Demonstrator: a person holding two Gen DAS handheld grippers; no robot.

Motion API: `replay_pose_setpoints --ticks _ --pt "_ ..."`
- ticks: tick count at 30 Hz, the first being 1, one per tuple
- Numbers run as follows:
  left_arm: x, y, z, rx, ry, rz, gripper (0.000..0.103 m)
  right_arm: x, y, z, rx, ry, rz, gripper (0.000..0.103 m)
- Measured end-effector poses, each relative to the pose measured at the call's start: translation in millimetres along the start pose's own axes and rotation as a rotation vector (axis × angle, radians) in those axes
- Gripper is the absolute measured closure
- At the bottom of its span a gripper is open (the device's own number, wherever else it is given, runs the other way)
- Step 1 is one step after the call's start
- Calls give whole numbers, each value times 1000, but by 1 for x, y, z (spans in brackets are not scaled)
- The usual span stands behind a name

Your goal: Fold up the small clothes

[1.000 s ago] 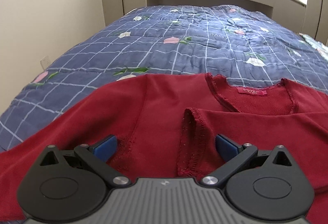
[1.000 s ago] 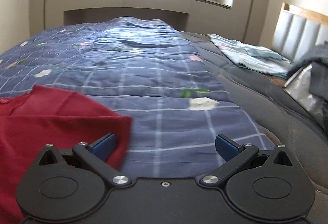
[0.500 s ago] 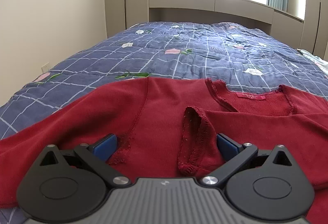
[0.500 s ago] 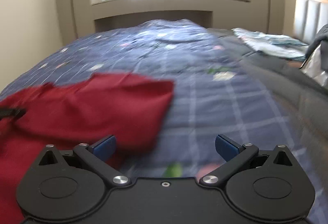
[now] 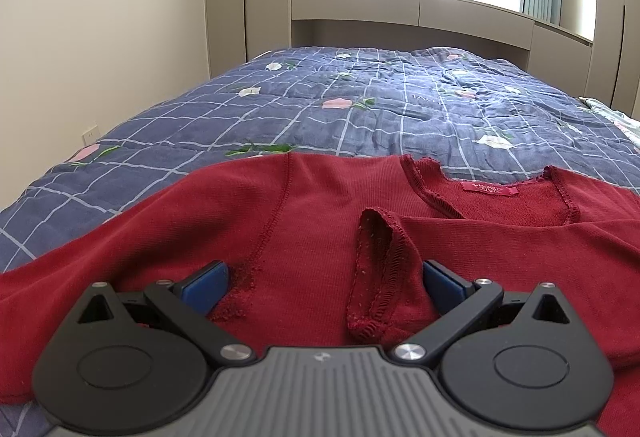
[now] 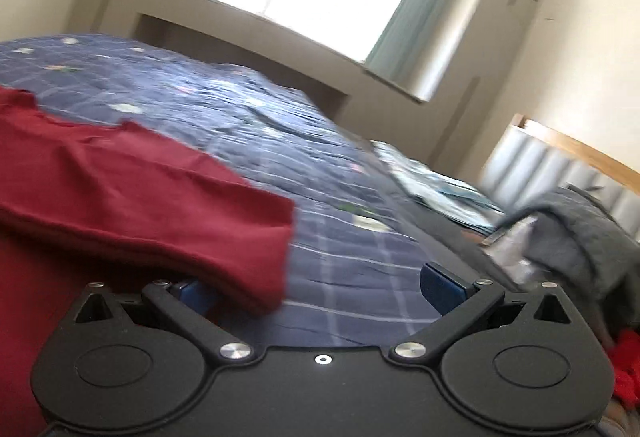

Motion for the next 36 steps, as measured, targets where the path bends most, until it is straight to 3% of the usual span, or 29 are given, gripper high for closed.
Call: replay_pose_setpoints --ticks 3,6,12,19,21,24,27,29,32,36 --pt "0 0 0 0 -1 0 0 19 0 0 10 51 75 1" --pt "0 0 0 0 0 -1 0 33 6 7 -48 62 119 1" --pt "0 0 0 0 -1 0 0 35 20 7 -113 185 84 1" --pt "0 0 0 0 -1 -1 0 44 0 -28 49 -1 212 0" --pt "0 0 0 0 -1 -1 0 37 -6 -21 46 -29 190 0" --pt "0 0 0 0 -1 -1 0 31 -6 -7 13 -10 158 0" --pt "0 0 0 0 0 -1 0 26 5 9 -96 -23 144 0" --pt "0 0 0 0 -1 -1 0 25 7 12 -121 -14 150 1" --pt "0 0 0 1 0 -2 0 20 11 8 -109 32 126 1" --pt "-1 0 -2 5 6 -10 0 9 13 -10 -10 88 43 0"
Point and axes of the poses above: each gripper's, at about its wrist camera, not at the fingertips, and z roughly the way its jaws point, x to its right, y to its underside, the point moved 6 cm from there along z, roughly the way its jaws point, and after that the axes turned 12 degrees about z, right-handed, at the moved point
